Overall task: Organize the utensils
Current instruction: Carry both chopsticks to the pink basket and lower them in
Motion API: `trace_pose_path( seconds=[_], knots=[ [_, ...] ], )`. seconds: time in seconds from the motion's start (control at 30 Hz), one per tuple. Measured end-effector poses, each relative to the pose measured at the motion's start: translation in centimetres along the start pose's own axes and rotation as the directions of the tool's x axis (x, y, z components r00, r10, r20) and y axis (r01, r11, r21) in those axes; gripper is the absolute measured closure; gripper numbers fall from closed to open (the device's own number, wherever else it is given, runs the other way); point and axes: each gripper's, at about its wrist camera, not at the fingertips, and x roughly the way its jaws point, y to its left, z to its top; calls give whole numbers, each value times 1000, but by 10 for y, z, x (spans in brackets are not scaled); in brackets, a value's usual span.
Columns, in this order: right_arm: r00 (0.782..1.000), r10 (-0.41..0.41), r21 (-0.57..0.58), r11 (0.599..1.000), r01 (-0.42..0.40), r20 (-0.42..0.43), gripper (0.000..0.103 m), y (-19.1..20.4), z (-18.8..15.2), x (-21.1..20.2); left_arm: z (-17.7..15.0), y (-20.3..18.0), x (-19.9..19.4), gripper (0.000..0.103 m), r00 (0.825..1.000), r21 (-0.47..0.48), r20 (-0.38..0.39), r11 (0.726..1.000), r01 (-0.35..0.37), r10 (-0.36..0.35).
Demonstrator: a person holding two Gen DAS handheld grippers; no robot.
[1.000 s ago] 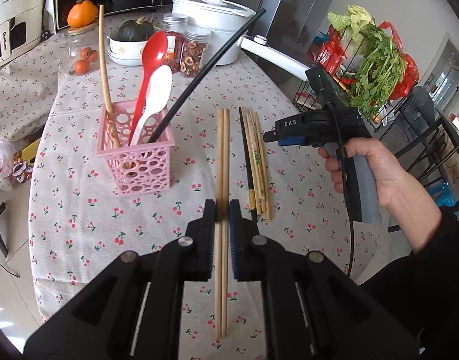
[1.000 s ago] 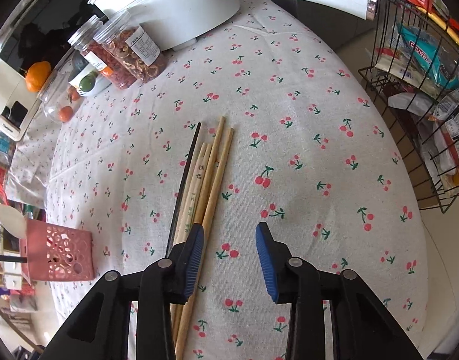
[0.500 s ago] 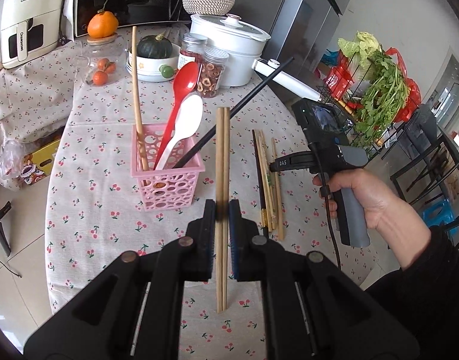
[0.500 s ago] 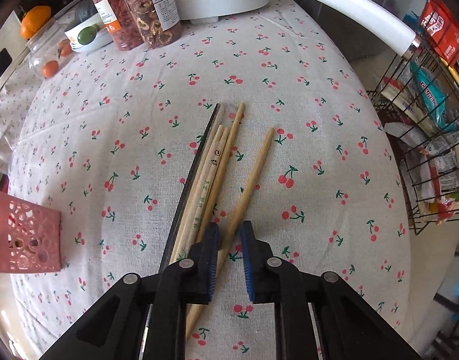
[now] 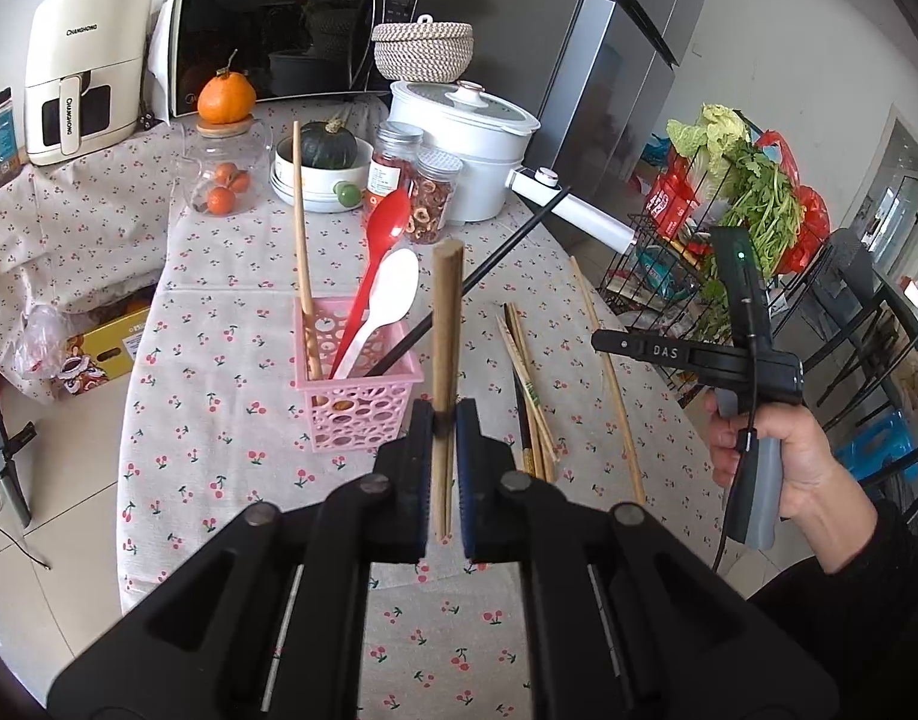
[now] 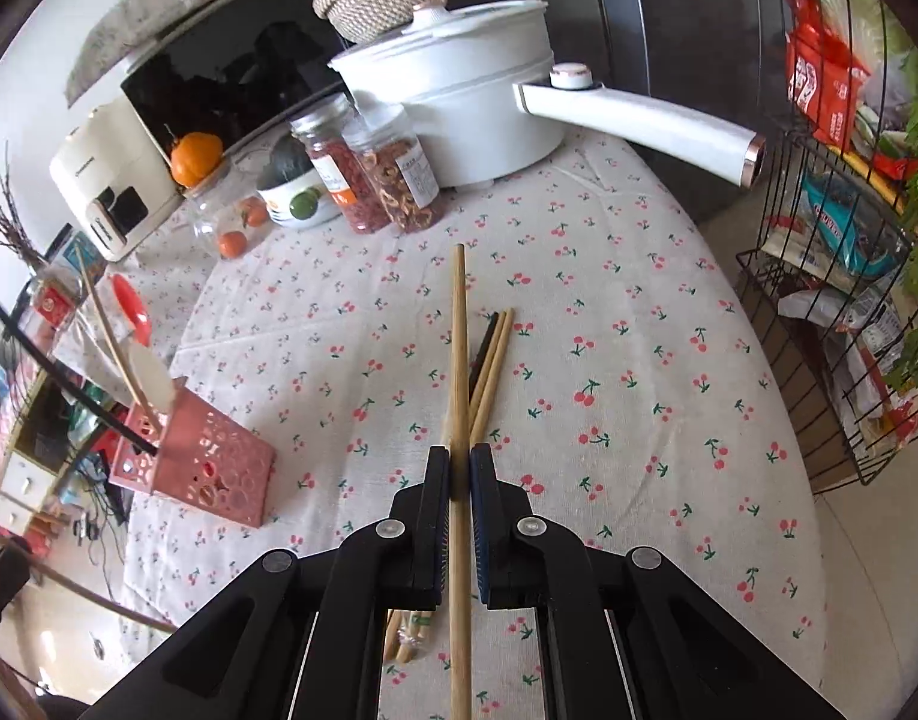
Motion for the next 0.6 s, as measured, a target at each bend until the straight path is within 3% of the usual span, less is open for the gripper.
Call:
trace_pose_path(
  seconds=[0.17, 0.33, 0.47, 0.6],
  knots=[
    [986, 66, -53, 997, -58, 153, 96, 18, -12, -57, 5, 0, -13, 95, 998, -6, 67, 1000, -9, 10],
    [943, 135, -117, 988, -104, 304, 96, 38, -20, -106, 15, 1, -30, 95, 988, -12, 154, 1000, -23, 25],
    [904, 167, -141, 983, -120, 394, 96, 49, -22, -130, 24, 3, -48, 95, 966, -15, 252, 999, -49, 51],
    [883, 192, -147, 979, -142, 429, 96, 55, -18, -137, 32, 1, -60, 95, 936, 10, 338, 995, -103, 93]
  ],
)
